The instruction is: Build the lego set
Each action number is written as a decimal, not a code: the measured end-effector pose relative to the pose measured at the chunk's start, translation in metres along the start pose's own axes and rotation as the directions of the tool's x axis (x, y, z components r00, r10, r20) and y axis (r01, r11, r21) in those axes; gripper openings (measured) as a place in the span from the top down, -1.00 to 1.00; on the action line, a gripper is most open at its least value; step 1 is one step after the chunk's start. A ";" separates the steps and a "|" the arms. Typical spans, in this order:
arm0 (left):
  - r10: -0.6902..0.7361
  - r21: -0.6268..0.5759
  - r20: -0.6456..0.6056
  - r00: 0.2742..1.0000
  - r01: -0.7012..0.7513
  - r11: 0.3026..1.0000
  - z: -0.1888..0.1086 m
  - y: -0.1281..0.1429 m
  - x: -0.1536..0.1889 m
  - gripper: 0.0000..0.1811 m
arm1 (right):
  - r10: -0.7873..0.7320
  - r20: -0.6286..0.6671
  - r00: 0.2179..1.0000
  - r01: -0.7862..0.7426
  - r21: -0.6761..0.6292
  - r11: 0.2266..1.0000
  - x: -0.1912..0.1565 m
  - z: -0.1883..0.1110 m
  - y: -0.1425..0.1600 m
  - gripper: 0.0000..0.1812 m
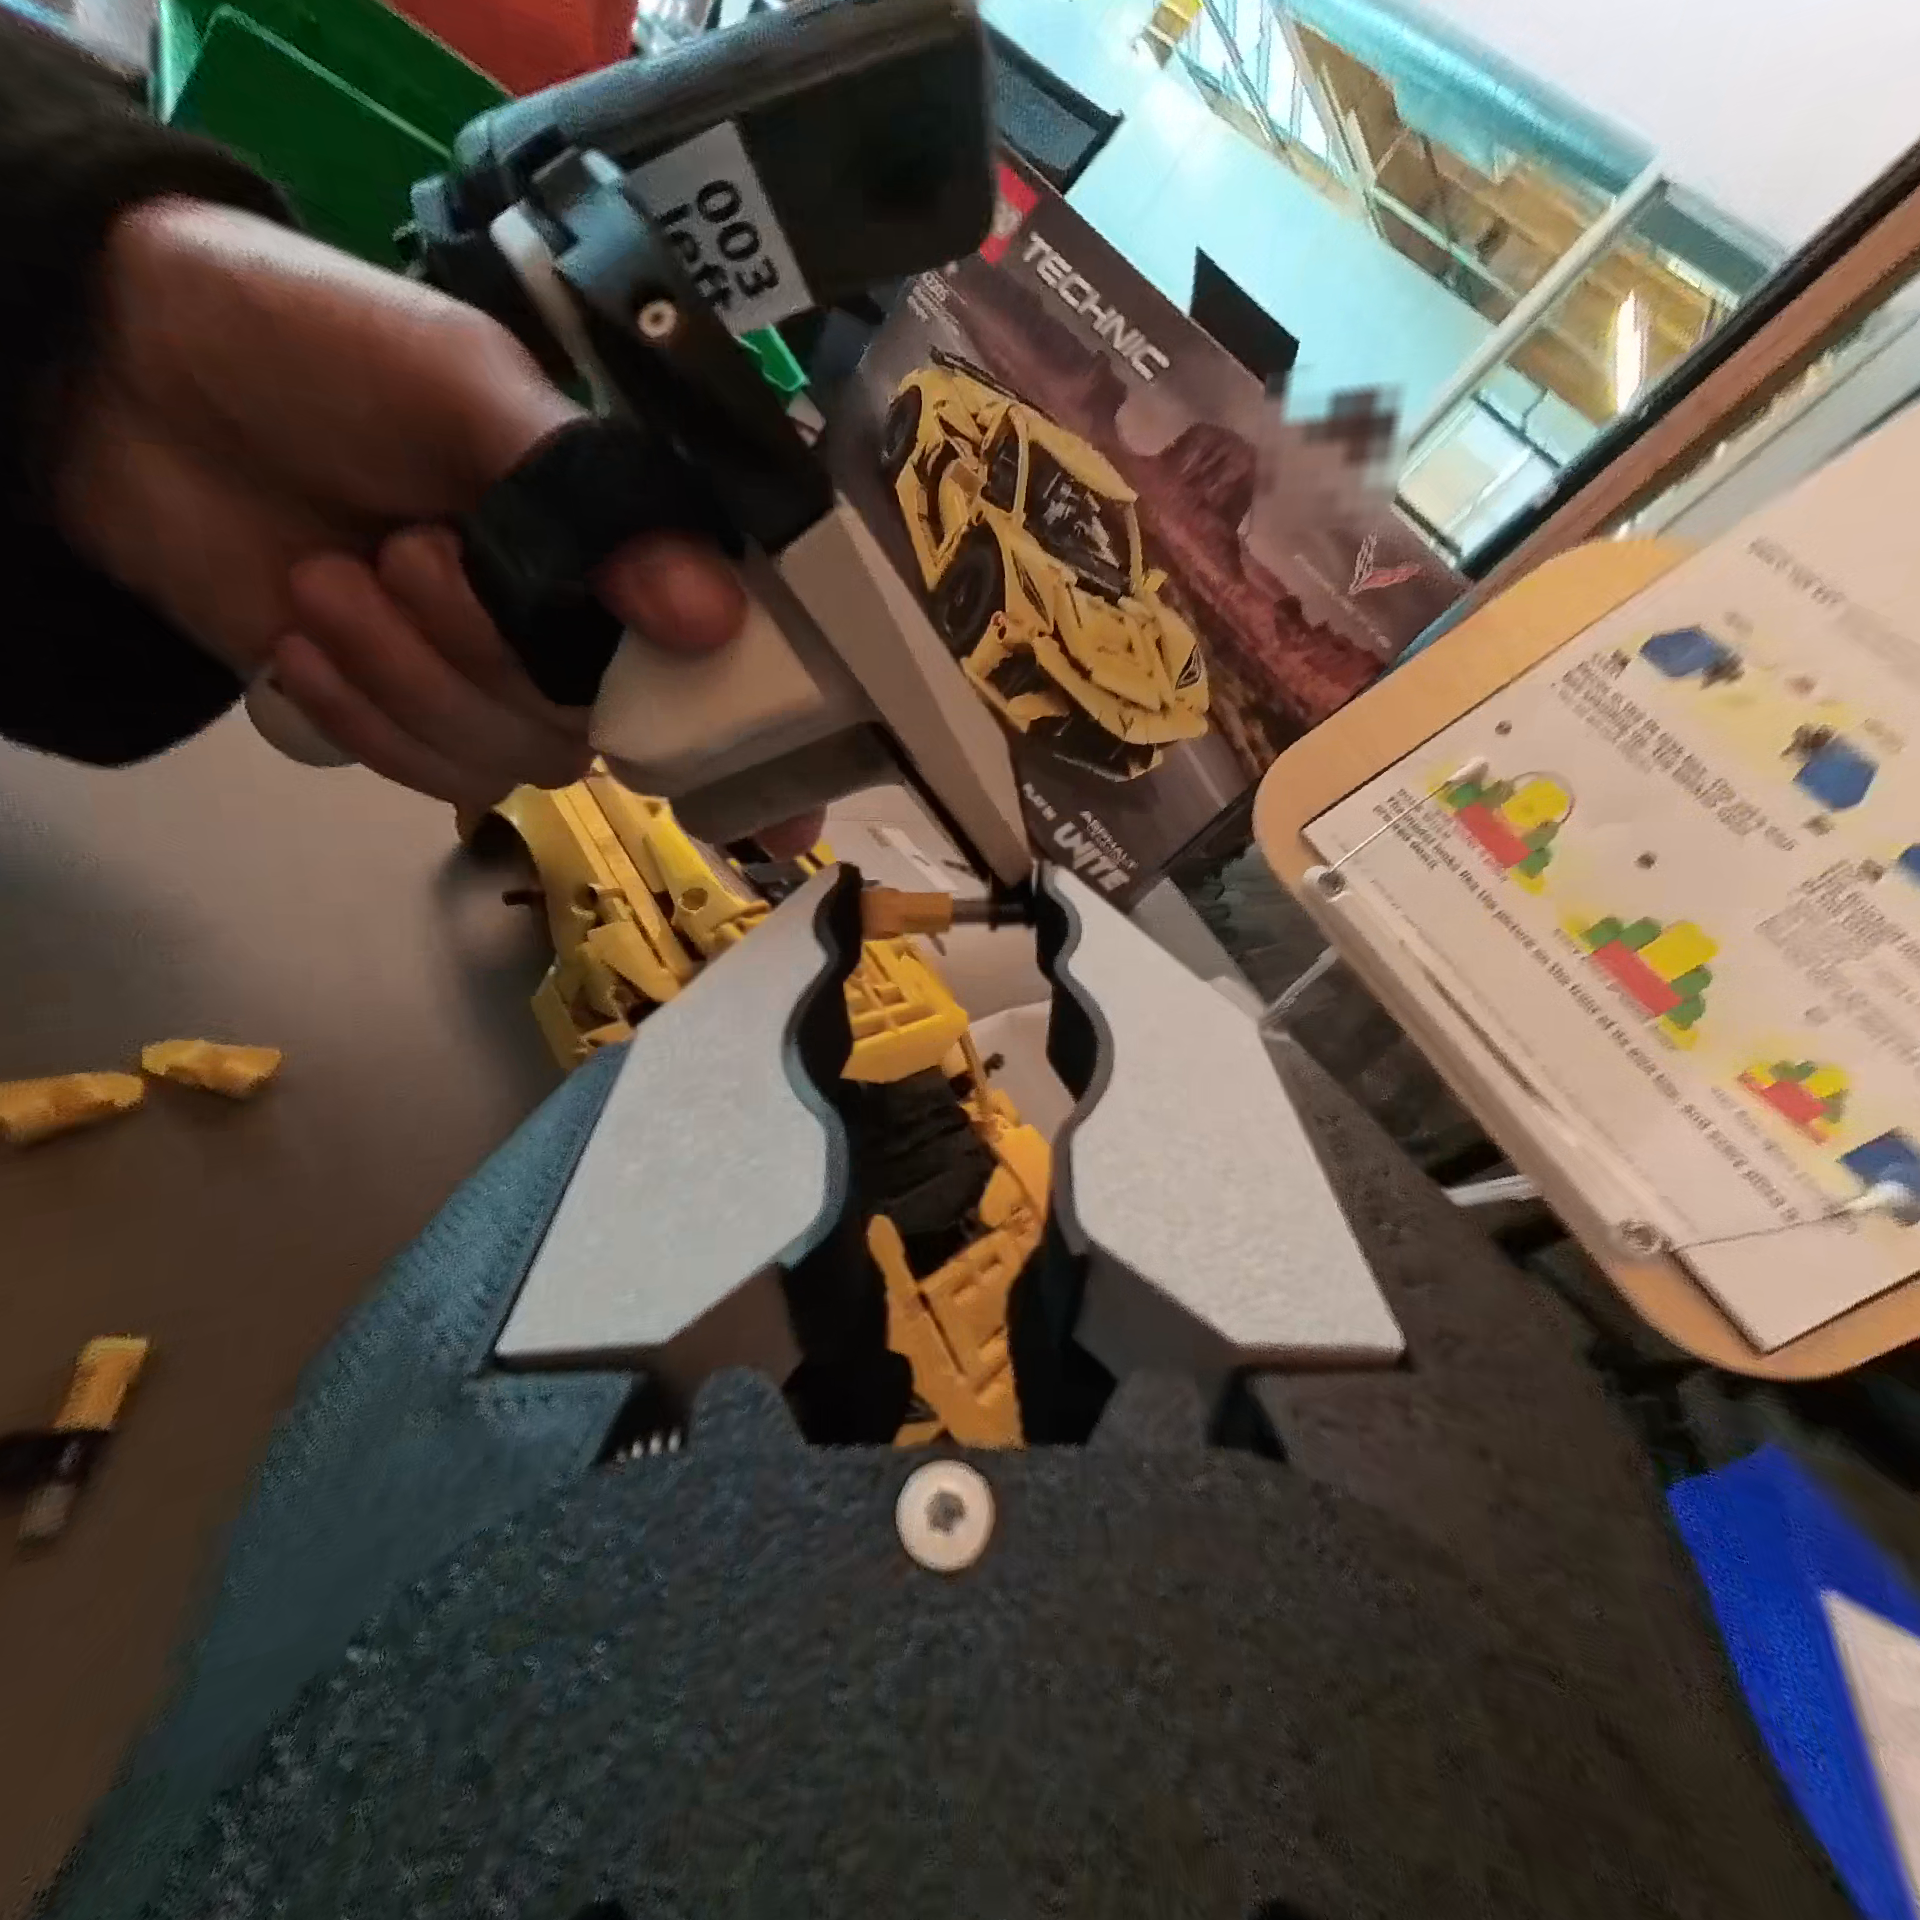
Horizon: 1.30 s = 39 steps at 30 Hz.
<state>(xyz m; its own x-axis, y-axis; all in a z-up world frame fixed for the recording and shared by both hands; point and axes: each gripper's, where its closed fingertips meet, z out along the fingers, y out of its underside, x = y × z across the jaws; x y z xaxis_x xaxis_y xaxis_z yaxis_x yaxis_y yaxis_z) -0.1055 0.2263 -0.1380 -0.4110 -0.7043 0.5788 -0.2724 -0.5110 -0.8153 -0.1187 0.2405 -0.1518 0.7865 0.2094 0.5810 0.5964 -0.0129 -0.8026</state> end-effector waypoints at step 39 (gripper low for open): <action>0.315 -0.059 -0.144 0.938 -0.325 0.944 -0.005 0.012 0.029 0.85 | 0.566 0.559 0.606 -0.634 -0.090 0.768 -0.012 -0.034 -0.012 0.92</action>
<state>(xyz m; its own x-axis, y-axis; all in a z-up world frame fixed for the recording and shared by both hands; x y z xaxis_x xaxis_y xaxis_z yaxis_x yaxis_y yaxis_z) -0.1253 0.2023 -0.1307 -0.5970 -0.7503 0.2840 -0.1749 -0.2238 -0.9588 -0.1297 0.2044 -0.1448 0.7243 0.6662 -0.1776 -0.0266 -0.2304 -0.9727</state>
